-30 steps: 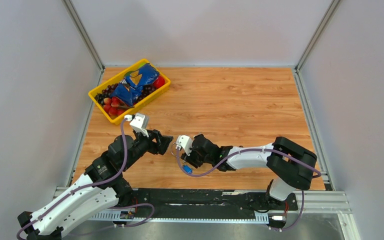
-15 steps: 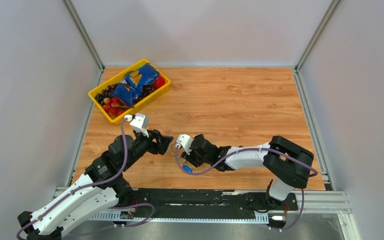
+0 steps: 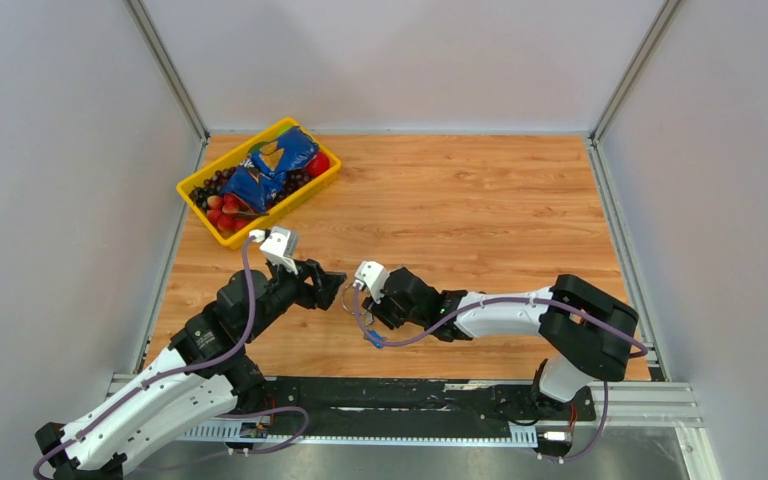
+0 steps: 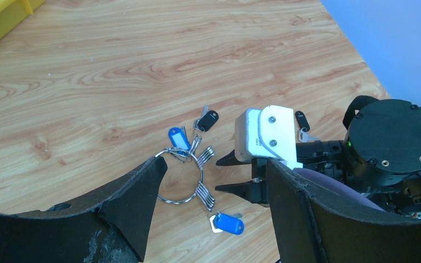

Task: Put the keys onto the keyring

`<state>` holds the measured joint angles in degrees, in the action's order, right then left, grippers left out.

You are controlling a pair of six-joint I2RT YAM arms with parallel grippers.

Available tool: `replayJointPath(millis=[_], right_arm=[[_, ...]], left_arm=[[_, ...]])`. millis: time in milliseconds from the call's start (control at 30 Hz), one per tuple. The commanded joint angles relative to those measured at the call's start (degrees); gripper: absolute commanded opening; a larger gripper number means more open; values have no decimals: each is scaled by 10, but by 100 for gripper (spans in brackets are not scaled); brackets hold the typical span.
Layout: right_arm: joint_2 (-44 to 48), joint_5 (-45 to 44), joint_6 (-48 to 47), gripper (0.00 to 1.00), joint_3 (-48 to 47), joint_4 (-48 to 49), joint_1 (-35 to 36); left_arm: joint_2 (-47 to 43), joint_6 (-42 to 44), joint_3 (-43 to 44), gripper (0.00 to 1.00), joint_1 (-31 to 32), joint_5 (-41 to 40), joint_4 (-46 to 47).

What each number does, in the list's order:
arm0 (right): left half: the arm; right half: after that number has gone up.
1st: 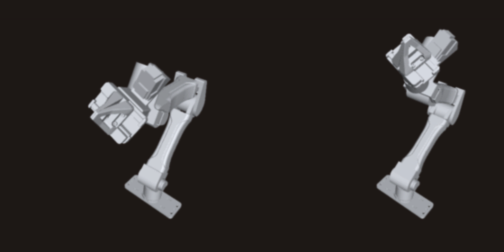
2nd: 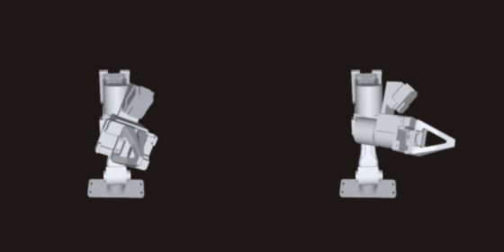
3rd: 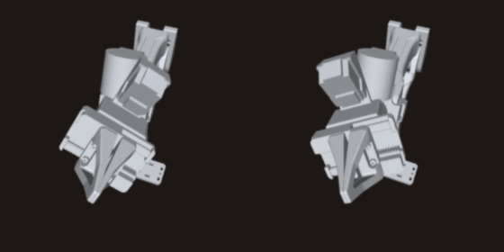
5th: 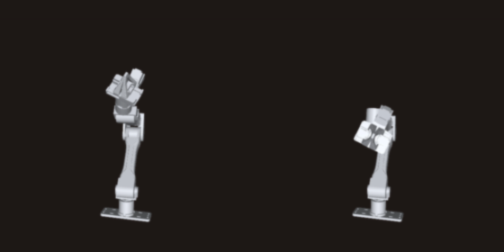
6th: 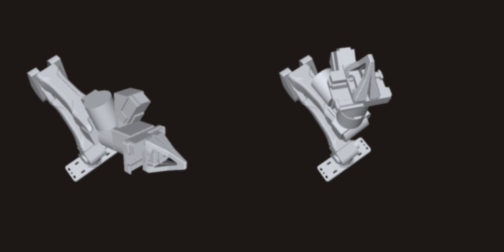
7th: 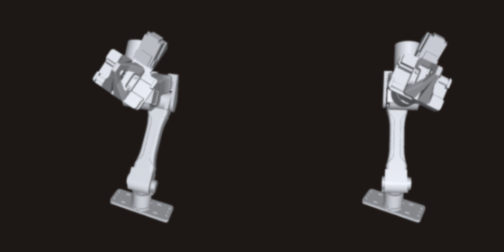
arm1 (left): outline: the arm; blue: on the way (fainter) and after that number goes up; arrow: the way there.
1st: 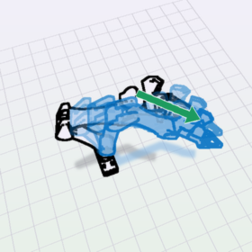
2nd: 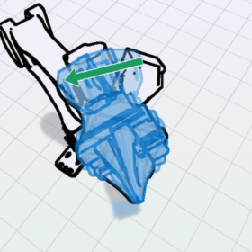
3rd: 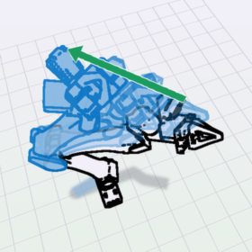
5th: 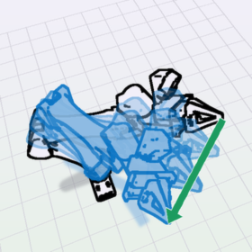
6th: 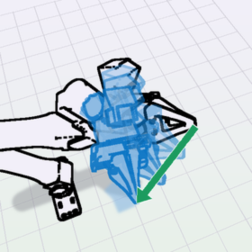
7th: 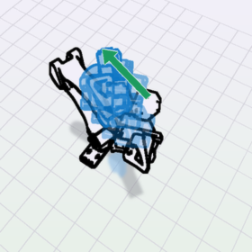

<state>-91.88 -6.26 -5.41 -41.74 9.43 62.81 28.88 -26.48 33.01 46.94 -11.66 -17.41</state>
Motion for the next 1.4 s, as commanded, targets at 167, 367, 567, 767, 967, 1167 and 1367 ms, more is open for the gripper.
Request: replayJointPath(millis=[167, 367, 567, 767, 967, 1167, 1367], right_arm=[[9, 16, 50, 44, -30, 9, 0], [-11, 9, 72, 45, -39, 11, 0], [-24, 4, 82, 45, -36, 14, 1], [-25, -9, 82, 45, -29, 14, 1], [-35, -4, 83, 45, -28, 12, 1], [-37, -4, 83, 45, -25, 10, 0], [-33, -31, 70, 44, -21, -11, 1]], left_arm=[[-2, 10, 1, 78, 2, -2, 3], [-3, 9, 1, 78, 2, -4, 1], [-2, 8, 1, 78, 2, -5, -1], [-1, 8, 1, 78, 1, -5, 1], [1, 8, 0, 78, 1, -5, 1], [5, 9, 0, 78, 1, -5, 2], [7, 10, 1, 78, 2, -4, 2]])
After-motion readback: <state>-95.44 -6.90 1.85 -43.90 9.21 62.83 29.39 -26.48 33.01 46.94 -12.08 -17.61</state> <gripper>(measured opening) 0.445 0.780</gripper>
